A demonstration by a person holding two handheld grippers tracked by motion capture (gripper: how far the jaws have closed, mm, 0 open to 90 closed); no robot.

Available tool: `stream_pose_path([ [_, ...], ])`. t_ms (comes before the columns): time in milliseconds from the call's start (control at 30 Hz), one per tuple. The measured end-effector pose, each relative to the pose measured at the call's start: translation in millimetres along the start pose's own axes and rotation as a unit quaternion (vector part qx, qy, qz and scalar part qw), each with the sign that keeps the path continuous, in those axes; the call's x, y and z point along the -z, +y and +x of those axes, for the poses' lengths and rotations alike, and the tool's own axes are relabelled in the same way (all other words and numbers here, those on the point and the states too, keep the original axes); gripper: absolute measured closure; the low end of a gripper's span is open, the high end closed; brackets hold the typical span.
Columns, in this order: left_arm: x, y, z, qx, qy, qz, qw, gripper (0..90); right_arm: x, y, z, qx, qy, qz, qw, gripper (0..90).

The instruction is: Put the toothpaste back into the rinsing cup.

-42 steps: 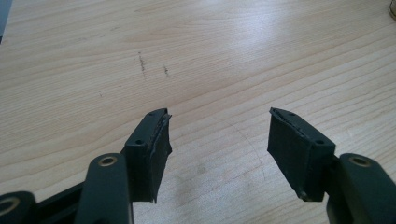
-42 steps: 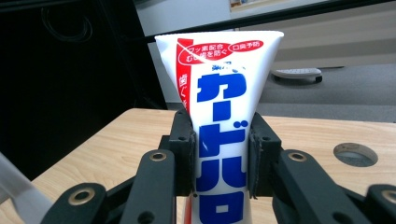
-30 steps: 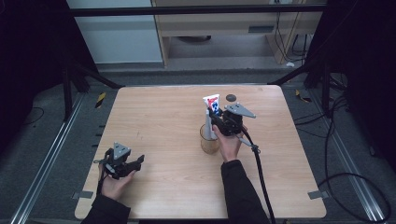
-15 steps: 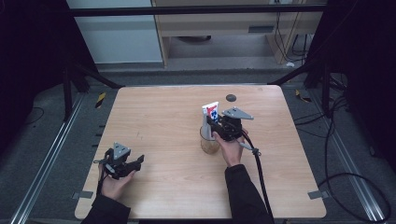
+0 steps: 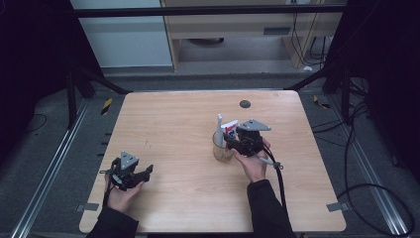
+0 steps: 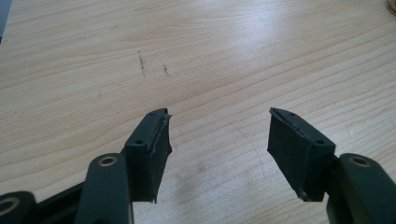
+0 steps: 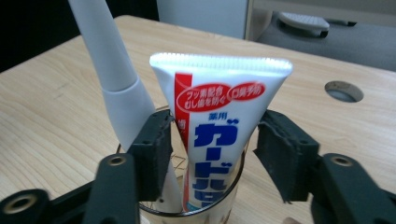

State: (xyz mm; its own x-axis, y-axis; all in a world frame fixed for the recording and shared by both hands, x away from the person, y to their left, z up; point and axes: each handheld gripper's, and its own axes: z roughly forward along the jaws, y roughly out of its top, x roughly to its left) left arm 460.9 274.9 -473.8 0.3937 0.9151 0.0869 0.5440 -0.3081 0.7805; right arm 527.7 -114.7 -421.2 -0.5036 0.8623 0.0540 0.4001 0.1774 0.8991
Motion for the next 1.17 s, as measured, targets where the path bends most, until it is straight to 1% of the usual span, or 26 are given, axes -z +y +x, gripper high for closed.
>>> stream_pose_path([
  [33, -0.1, 0.0, -0.2, 0.0, 0.0, 0.0, 1.0, 38.4, 1.9, 0.9, -0.5, 0.0, 0.0, -0.004, 1.0, 45.3],
  [100, 0.1, 0.1, -0.5, -0.001, -0.001, 0.0, 1.0, 38.4, 7.7, 3.0, -0.9, 0.0, -0.003, -0.01, 0.9999, 42.3],
  [133, 0.2, 0.1, -0.4, 0.0, -0.001, -0.001, 1.0, 38.4, 10.1, 3.6, -1.2, -0.003, -0.001, -0.007, 1.0, 39.9],
  [167, 0.4, 0.1, -0.4, 0.0, 0.0, -0.001, 1.0, 38.3, 12.6, 3.6, -1.1, -0.001, 0.002, 0.002, 1.0, 36.3],
  [200, 0.5, 0.1, -0.5, 0.001, 0.0, -0.001, 1.0, 38.4, 14.3, 3.5, -0.5, 0.001, 0.002, 0.008, 1.0, 34.8],
  [267, 0.9, 0.1, -0.6, -0.001, -0.001, -0.001, 1.0, 38.3, 21.3, 2.3, 0.7, 0.015, -0.002, 0.015, 0.9998, 31.1],
  [367, 0.2, 0.0, -0.6, 0.001, -0.001, 0.0, 1.0, 38.3, 31.8, -2.3, -2.0, 0.01, 0.012, 0.026, 0.9995, 20.3],
  [400, 0.1, -0.2, -0.6, 0.002, -0.002, 0.0, 1.0, 38.3, 35.1, -4.6, -3.5, 0.011, 0.01, 0.028, 0.9995, 18.0],
  [467, 0.2, -0.4, -0.5, 0.002, -0.003, 0.001, 1.0, 38.3, 42.6, -10.4, -7.8, 0.012, 0.005, 0.031, 0.9994, 16.5],
  [600, -0.1, -0.7, 0.3, 0.005, -0.005, 0.001, 1.0, 38.2, 59.5, -27.8, -20.5, 0.007, 0.002, 0.04, 0.9992, 13.6],
  [633, -0.3, -0.9, 0.7, 0.006, -0.006, 0.002, 1.0, 38.1, 64.0, -33.5, -23.9, 0.005, -0.001, 0.045, 0.999, 13.0],
  [700, -0.6, -1.1, 1.2, 0.006, -0.006, 0.004, 1.0, 38.1, 72.3, -45.5, -31.9, 0.009, -0.007, 0.054, 0.9985, 12.7],
  [833, -1.5, -1.6, 1.3, 0.008, -0.005, 0.004, 0.9999, 37.9, 88.0, -70.7, -48.7, 0.003, -0.02, 0.068, 0.9975, 12.3],
  [933, -1.6, -1.7, 1.7, 0.008, -0.007, 0.004, 0.9999, 37.8, 96.3, -89.4, -60.9, 0.001, -0.039, 0.086, 0.9956, 12.3],
  [1033, -0.8, -1.9, 2.3, 0.008, -0.007, 0.002, 0.9999, 37.7, 103.8, -103.2, -71.5, -0.012, -0.052, 0.097, 0.9939, 12.2],
  [1167, -0.1, -2.3, 3.1, 0.009, -0.005, 0.002, 0.9999, 37.4, 111.4, -115.9, -82.5, -0.009, -0.082, 0.113, 0.9901, 12.0],
])
